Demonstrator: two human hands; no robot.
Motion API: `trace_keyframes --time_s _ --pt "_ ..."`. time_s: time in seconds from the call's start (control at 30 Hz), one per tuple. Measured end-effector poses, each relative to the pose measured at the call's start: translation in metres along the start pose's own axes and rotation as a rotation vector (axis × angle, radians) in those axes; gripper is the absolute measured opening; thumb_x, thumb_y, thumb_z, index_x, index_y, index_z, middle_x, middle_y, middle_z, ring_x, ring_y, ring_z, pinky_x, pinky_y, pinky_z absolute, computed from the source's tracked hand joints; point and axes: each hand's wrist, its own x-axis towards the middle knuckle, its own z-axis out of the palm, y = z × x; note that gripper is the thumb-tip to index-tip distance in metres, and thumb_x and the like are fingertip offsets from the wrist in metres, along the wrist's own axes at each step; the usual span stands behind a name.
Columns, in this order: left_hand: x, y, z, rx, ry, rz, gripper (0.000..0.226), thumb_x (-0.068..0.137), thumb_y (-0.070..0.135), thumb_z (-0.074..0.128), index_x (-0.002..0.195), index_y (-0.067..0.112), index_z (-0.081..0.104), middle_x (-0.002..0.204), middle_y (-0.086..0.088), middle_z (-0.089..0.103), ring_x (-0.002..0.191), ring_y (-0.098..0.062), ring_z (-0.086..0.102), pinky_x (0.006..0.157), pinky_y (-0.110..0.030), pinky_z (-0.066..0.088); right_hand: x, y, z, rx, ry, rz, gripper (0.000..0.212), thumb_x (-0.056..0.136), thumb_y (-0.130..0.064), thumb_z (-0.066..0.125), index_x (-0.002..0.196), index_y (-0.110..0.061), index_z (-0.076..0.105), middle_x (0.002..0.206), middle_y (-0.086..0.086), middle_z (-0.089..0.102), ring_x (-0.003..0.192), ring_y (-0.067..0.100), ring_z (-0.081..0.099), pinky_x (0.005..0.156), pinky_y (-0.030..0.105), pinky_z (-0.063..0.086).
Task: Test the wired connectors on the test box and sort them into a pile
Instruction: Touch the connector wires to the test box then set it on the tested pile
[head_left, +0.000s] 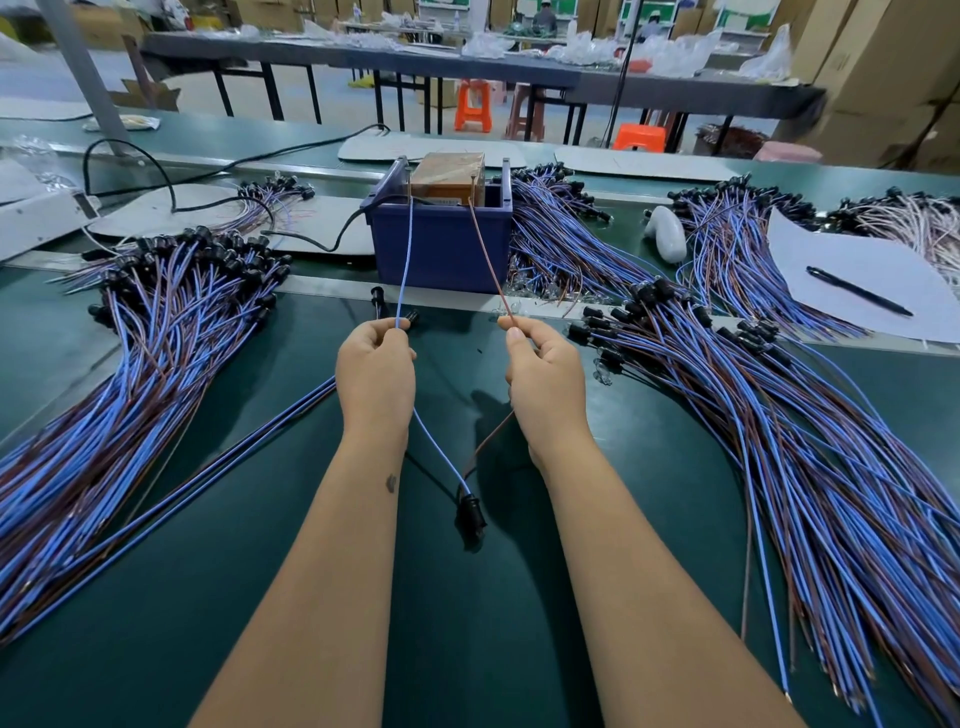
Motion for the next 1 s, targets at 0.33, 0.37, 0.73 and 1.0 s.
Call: trace_keyframes --time_s 0.33,0.37,0.73,1.0 --pt "0.0031 -0.0032 0.0005 -0.009 0.018 -0.004 0.024 0.088 0.010 0.039 0.088 0.021 0.060 0.061 0.005 0.045 0.049 -0.010 0.037 0.047 -0.025 0.033 -0.0019 -0.0044 0.0016 0.028 0.005 0.049 0.022 0.098 -0.019 0.046 0.101 -0.029 0.066 0.054 -0.008 0.038 0.057 0.018 0.035 0.055 0.032 0.032" --pt "0.0034 -0.0034 0.0005 -0.009 0.022 -0.004 0.024 0.088 0.010 0.038 0.088 0.021 0.060 0.061 0.006 0.045 0.049 -0.010 0.036 0.047 -0.025 0.032 -0.0023 -0.0047 0.0012 0.031 0.002 0.048 0.022 0.098 -0.019 0.046 0.101 -0.029 0.066 0.055 -0.007 0.038 0.058 0.018 0.035 0.056 0.033 0.032" --pt "0.0040 -0.0027 0.0007 -0.022 0.039 -0.010 0.019 0.090 0.011 0.040 0.085 0.018 0.057 0.062 0.004 0.044 0.050 -0.011 0.034 0.049 -0.028 0.031 -0.0040 -0.0075 0.0005 0.038 -0.014 0.047 0.022 0.099 -0.016 0.046 0.097 -0.029 0.063 0.058 -0.003 0.038 0.053 0.014 0.033 0.058 0.035 0.032" --pt "0.0029 -0.0031 0.0001 -0.024 0.034 0.001 0.019 0.091 0.012 0.040 0.086 0.019 0.057 0.063 0.004 0.045 0.051 -0.011 0.035 0.049 -0.027 0.031 -0.0053 -0.0091 -0.0002 0.069 -0.007 0.060 0.023 0.099 -0.013 0.043 0.094 -0.027 0.061 0.058 -0.002 0.039 0.048 0.010 0.034 0.052 0.031 0.033"
